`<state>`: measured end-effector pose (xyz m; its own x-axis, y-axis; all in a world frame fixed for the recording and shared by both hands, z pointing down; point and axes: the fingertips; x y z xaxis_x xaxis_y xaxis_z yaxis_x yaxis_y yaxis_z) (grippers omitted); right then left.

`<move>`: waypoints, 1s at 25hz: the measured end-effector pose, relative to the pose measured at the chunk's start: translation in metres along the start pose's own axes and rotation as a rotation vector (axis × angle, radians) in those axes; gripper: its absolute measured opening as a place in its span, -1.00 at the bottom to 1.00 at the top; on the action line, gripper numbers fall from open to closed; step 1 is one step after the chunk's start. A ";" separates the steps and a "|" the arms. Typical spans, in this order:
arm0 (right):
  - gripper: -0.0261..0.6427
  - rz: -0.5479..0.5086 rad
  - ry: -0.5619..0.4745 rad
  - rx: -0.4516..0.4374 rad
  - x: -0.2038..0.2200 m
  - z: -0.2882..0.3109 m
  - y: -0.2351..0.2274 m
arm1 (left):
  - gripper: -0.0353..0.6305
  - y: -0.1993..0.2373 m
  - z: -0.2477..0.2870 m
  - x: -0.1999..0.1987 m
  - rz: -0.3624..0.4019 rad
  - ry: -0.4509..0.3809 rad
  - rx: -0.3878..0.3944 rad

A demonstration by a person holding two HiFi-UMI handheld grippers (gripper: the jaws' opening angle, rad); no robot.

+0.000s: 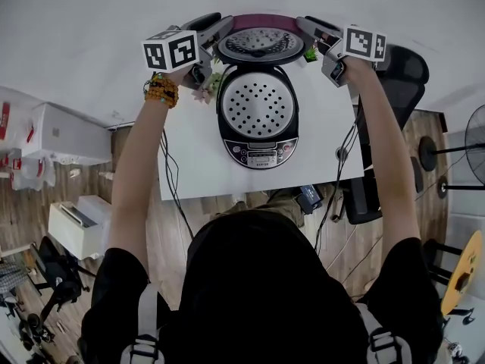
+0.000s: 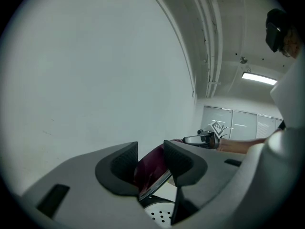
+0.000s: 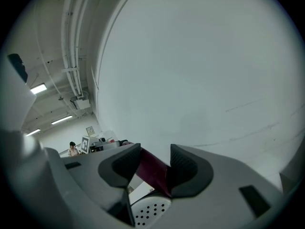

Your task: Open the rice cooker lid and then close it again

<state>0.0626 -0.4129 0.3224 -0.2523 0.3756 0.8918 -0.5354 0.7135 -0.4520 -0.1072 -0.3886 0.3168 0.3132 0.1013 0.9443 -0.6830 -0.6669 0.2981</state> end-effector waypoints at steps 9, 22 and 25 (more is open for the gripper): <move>-0.34 0.000 -0.010 -0.004 0.007 -0.010 0.007 | -0.41 -0.009 -0.010 0.004 0.012 -0.009 -0.006; -0.31 0.004 -0.016 -0.008 0.019 -0.025 0.020 | -0.38 -0.024 -0.026 0.014 0.022 0.003 -0.013; -0.30 0.011 -0.007 -0.011 0.025 -0.029 0.022 | -0.37 -0.029 -0.030 0.018 0.024 0.015 -0.010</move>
<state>0.0679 -0.3707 0.3341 -0.2639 0.3792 0.8869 -0.5240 0.7156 -0.4619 -0.1018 -0.3456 0.3298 0.2873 0.0963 0.9530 -0.6966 -0.6619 0.2768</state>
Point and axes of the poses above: the fingertips, and each gripper's own axes: z forward along the fingers, y to its left, x out of its underside, and after that the axes turned 12 degrees about -y, right-handed
